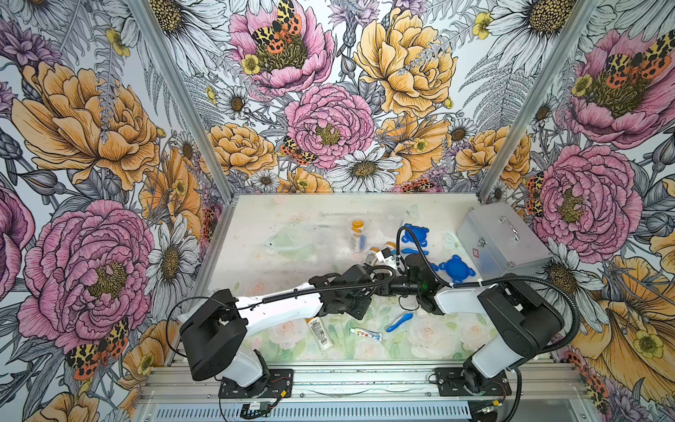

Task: Pack away toiletry kits
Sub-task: Pick up the toiletry item from the center of the board, then place the toiletry item into the container.

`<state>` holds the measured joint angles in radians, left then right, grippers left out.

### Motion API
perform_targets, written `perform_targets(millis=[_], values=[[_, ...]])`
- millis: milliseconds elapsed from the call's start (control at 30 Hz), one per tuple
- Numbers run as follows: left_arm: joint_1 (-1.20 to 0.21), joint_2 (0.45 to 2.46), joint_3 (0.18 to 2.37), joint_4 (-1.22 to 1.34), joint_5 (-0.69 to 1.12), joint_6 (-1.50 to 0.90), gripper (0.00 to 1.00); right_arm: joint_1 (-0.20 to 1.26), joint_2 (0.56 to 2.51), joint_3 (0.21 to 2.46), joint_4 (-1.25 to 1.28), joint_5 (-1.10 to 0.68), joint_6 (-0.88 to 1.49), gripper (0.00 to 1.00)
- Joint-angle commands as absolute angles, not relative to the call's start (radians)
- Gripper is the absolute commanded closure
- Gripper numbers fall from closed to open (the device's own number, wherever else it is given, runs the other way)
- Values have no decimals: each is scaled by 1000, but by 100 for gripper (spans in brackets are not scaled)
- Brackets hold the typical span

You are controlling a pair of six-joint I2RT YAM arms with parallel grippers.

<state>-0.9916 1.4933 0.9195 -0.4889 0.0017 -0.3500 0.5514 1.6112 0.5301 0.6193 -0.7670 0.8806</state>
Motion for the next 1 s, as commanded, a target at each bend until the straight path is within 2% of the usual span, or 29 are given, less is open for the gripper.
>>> perform_targets(millis=[0,200,233,300,400,500,700,967], values=[[-993,1470,904,-448,-1,-358,100,565,1619,556,686,-782,892,75],[-979,1467,907,-445,-28,-369,100,572,1631,577,674,-782,884,93],[-976,1464,904,-444,-27,-372,93,572,1628,584,660,-781,875,95],[-963,1451,896,-442,-19,-384,70,573,1610,609,586,-764,829,99],[-926,1402,852,-425,0,-414,44,573,1540,718,254,-658,629,100],[-859,1319,780,-393,34,-462,27,570,1492,877,-65,-487,417,100],[-779,1188,684,-401,47,-491,21,549,1569,1149,-260,-316,252,100],[-778,1154,652,-413,41,-497,19,548,1750,1442,-269,-139,191,100]])
